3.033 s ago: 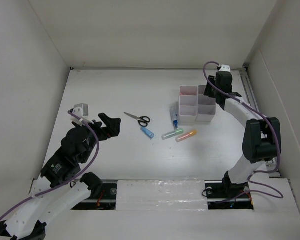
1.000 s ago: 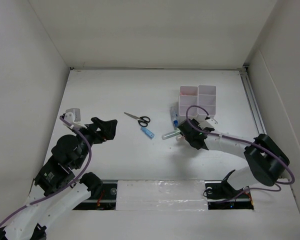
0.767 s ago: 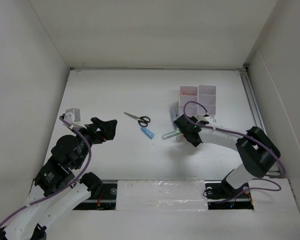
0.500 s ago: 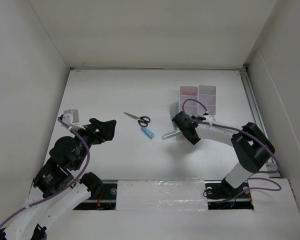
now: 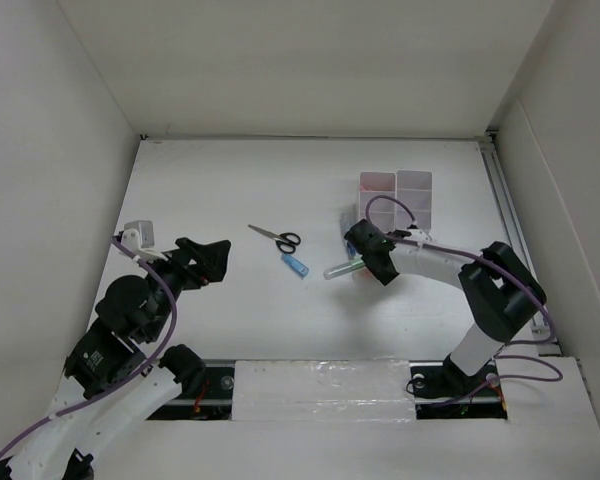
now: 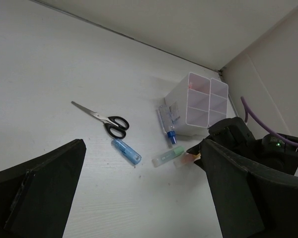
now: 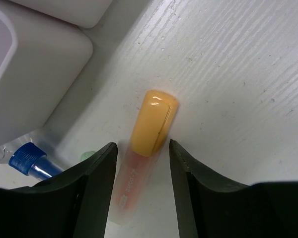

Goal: Sort the stationery into containers
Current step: Pick up the stationery from the center of the board.

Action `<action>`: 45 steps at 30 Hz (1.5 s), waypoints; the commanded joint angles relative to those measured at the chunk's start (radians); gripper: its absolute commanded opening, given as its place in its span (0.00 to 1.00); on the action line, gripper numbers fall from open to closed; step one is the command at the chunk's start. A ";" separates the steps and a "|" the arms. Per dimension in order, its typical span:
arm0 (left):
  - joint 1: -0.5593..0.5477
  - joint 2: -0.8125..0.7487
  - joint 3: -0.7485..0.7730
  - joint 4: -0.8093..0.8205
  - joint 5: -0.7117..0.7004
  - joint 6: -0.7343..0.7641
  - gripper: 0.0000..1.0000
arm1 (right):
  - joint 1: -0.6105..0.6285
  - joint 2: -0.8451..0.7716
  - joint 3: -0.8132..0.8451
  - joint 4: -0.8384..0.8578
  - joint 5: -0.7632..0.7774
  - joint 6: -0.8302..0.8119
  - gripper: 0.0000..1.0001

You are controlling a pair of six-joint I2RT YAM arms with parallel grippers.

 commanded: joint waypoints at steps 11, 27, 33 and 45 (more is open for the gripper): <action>0.004 -0.032 -0.007 0.029 -0.020 -0.002 1.00 | 0.037 0.197 -0.062 0.022 -0.269 0.053 0.00; 0.004 -0.022 -0.007 0.029 -0.011 -0.002 1.00 | 0.071 -0.384 -0.110 -0.097 -0.022 -0.143 0.00; 0.004 -0.013 -0.007 0.029 -0.011 -0.002 1.00 | 0.026 -0.576 -0.078 0.047 0.130 -0.513 0.00; 0.004 0.040 -0.007 0.038 -0.001 0.007 1.00 | -0.386 -0.667 -0.190 1.055 -0.385 -1.633 0.00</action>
